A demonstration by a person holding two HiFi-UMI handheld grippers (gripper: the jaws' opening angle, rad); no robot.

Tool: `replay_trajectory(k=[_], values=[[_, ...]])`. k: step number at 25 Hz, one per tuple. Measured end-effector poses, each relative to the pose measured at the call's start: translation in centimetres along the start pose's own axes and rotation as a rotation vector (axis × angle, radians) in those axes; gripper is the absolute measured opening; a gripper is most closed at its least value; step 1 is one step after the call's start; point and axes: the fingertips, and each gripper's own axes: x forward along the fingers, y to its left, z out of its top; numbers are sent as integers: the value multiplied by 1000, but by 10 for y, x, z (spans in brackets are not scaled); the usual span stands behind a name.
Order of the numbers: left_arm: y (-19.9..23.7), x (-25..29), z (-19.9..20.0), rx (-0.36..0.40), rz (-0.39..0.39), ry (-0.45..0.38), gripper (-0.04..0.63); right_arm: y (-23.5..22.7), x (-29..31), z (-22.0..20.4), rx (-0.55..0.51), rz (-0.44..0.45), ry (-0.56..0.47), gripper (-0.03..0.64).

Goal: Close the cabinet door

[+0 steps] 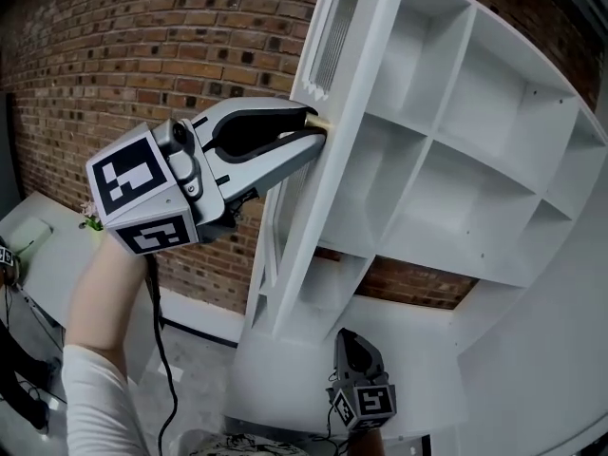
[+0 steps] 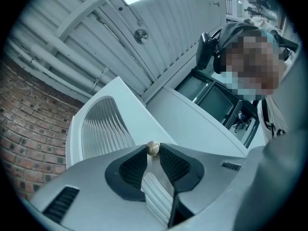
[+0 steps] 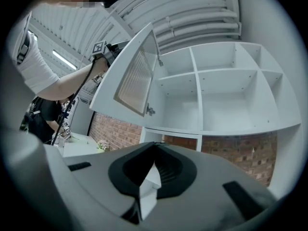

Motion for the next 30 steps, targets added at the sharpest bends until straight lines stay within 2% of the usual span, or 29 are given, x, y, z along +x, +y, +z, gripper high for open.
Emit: replay_trajectory(k=[5, 9, 15, 20, 22, 28, 30], values=[[-6, 17, -3, 7, 24, 8, 98, -21, -3, -4, 21, 21, 8, 8], [-13, 41, -11, 58, 47, 55, 95, -38, 1, -4, 6, 43, 4, 8], [-21, 82, -28, 80, 118, 80, 94, -69, -2, -9, -9, 58, 3, 8], [-22, 120, -49, 21, 147, 95, 92, -103, -3, -9, 3, 51, 13, 8], [-21, 134, -57, 21, 158, 105, 92, -114, -4, -7, -1, 57, 5, 8], [-12, 168, -85, 86, 233, 192, 92, -149, -7, -10, -27, 65, -1, 8], [-9, 178, -93, 135, 261, 219, 92, -159, -6, -15, -32, 67, 8, 8]])
